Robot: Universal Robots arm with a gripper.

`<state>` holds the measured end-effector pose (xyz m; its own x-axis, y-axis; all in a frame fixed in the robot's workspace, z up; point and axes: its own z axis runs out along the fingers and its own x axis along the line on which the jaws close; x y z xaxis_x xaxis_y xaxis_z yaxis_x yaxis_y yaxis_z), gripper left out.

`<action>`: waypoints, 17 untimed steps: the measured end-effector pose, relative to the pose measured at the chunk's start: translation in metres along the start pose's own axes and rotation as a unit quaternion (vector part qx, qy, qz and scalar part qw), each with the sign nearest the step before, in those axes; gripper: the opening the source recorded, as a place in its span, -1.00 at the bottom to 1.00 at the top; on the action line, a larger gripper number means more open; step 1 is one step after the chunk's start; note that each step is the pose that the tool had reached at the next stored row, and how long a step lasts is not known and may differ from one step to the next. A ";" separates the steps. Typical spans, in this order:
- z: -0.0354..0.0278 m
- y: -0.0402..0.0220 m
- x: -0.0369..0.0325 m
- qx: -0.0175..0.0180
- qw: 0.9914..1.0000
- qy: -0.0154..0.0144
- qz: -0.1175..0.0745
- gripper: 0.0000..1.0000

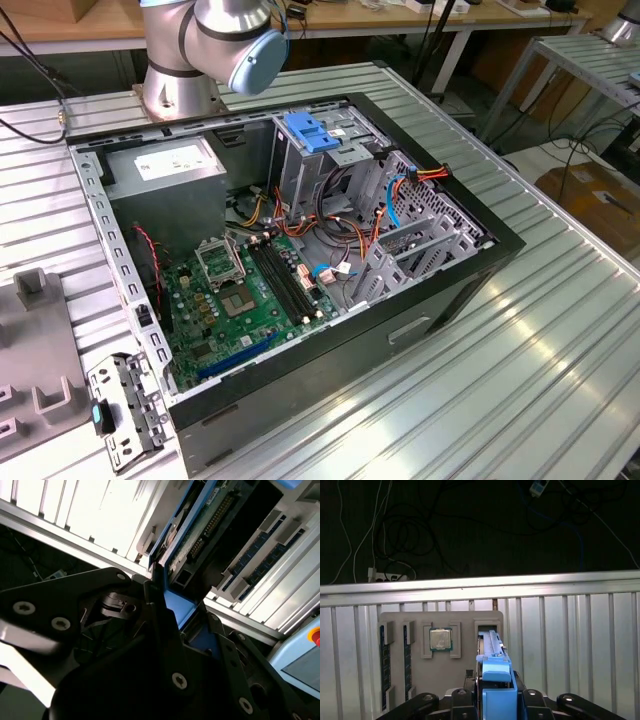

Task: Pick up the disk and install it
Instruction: 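Pick up the disk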

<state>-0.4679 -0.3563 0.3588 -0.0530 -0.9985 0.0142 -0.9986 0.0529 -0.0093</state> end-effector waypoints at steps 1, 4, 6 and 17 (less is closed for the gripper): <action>-0.0001 0.0000 0.0000 0.000 1.000 0.000 0.000 -0.26; -0.0015 0.0000 0.0000 0.000 1.000 0.000 0.000 -0.26; -0.0030 0.0000 0.0000 0.000 1.000 0.000 0.000 -0.26; -0.0082 -0.0001 0.0001 0.000 1.000 0.000 0.000 -0.26</action>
<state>-0.4679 -0.3563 0.3669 -0.0530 -0.9985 0.0144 -0.9986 0.0529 -0.0093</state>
